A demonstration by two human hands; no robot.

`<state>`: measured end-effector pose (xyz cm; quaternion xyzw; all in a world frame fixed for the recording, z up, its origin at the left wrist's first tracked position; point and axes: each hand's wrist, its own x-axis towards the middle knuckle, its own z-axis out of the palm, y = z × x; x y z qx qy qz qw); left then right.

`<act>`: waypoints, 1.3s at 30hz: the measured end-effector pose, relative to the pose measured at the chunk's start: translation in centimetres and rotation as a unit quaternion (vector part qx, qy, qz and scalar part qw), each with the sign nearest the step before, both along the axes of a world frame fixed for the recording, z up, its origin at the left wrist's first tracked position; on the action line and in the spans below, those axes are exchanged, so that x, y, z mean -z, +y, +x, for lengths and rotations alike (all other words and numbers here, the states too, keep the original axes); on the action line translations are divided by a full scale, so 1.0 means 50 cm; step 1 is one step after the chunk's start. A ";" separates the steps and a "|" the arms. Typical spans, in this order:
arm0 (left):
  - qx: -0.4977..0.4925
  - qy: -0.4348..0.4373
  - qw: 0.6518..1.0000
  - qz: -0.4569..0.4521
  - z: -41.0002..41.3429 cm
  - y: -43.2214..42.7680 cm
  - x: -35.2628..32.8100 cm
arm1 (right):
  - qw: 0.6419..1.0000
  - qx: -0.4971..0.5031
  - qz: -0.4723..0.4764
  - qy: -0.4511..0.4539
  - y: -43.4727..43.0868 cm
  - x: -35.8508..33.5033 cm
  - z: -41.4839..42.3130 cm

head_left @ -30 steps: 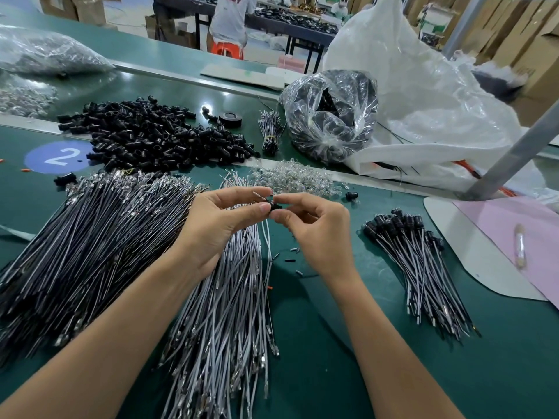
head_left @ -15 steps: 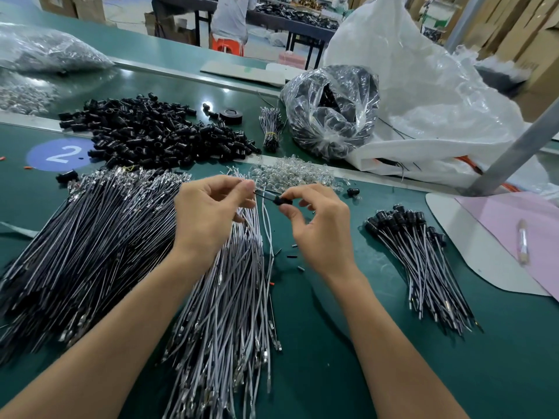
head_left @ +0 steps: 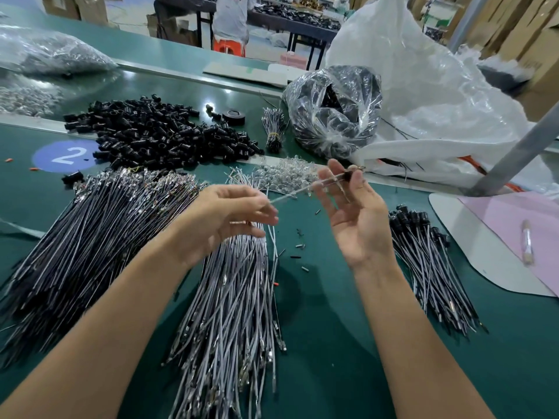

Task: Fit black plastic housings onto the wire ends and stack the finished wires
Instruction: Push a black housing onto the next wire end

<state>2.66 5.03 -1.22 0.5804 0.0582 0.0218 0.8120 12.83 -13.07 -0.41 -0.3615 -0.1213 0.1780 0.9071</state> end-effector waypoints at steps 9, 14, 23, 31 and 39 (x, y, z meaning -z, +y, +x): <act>-0.020 -0.040 0.997 0.058 0.009 -0.025 0.011 | 0.975 -0.093 -0.184 -0.080 0.030 0.020 -0.032; -0.047 -0.047 0.994 0.086 0.009 -0.044 0.018 | 0.968 -0.109 -0.204 -0.101 0.053 0.039 -0.049; -0.158 -0.038 0.985 0.055 0.017 -0.035 0.022 | 0.948 -0.103 -0.261 -0.150 0.047 0.036 -0.054; -0.180 -0.067 0.980 0.053 0.016 -0.042 0.019 | 0.937 -0.101 -0.291 -0.166 0.046 0.033 -0.057; -0.144 -0.054 0.987 0.042 0.011 -0.049 0.016 | 0.949 -0.069 -0.261 -0.164 0.051 0.039 -0.059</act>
